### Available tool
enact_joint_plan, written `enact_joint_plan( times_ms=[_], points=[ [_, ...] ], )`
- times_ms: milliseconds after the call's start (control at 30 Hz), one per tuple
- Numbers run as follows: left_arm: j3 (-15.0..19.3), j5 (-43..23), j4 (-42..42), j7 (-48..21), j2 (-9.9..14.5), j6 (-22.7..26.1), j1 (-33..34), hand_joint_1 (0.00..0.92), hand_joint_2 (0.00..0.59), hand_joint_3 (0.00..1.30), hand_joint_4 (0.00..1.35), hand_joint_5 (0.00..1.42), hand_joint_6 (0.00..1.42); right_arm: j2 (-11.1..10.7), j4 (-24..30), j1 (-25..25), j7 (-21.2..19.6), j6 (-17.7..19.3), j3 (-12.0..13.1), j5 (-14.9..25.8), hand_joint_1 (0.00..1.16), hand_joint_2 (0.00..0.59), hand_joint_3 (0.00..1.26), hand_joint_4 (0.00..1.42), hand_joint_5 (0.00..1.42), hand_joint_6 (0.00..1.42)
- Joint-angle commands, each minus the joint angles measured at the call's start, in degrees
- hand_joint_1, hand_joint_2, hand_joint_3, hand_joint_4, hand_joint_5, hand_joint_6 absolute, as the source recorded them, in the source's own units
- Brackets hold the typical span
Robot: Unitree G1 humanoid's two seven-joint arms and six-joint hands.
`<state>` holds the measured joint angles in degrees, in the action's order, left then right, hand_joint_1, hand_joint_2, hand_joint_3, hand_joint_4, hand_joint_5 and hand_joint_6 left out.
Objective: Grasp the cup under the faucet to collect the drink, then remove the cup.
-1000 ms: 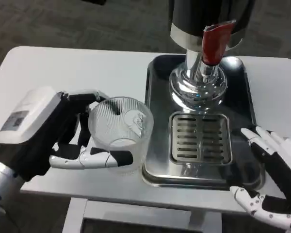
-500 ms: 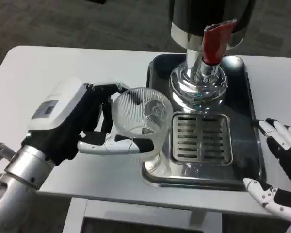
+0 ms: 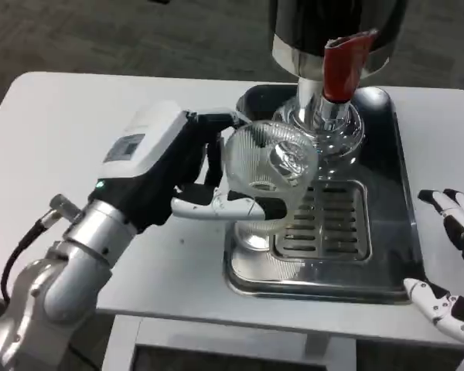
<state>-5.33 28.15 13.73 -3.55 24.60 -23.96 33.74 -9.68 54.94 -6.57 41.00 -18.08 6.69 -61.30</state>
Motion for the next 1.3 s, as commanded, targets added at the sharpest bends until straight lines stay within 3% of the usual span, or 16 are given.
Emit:
enact_joint_plan(
  times_ms=[33,200,600,700,1000,1300],
  points=[
    [-1.52,1.1,1.09,1.7,-0.68,-0.78,1.59,0.439,0.119,0.96,1.15,1.35,1.42,-0.47,0.93,-0.88,-0.79,-0.35,1.72,1.25,0.42,0.485,0.06,0.0,0.0,0.02],
    [-3.14,2.08,1.87,1.15,-1.3,-0.31,2.79,0.438,0.121,0.94,1.14,1.34,1.42,-0.8,1.3,-1.36,-0.86,-0.35,3.23,2.63,0.42,0.485,0.06,0.0,0.0,0.02],
    [-5.8,3.55,1.85,-0.13,-2.02,2.46,4.73,0.394,0.11,0.78,0.85,1.09,1.37,-2.43,1.08,-2.56,-1.67,-0.63,5.36,6.36,0.42,0.485,0.06,0.0,0.0,0.02],
    [-6.24,3.76,1.67,-1.24,-2.15,3.82,5.07,0.378,0.12,0.7,0.75,1.02,1.35,-2.79,0.9,-2.7,-1.88,-0.84,5.56,7.01,0.42,0.485,0.06,0.0,0.0,0.03],
    [-6.93,2.86,0.9,-1.91,-2.36,4.91,5.37,0.229,0.13,0.24,0.38,0.82,1.24,-3.34,0.69,-3.04,-2.38,-1.24,5.67,8.26,0.41,0.485,0.07,0.0,0.0,0.03],
    [-6.51,2.0,-1.39,-2.87,-2.28,5.01,5.04,0.208,0.133,0.17,0.31,0.78,1.2,-4.24,0.64,-3.41,-2.89,-1.76,5.95,9.52,0.41,0.485,0.08,0.0,0.0,0.03]
  ],
)
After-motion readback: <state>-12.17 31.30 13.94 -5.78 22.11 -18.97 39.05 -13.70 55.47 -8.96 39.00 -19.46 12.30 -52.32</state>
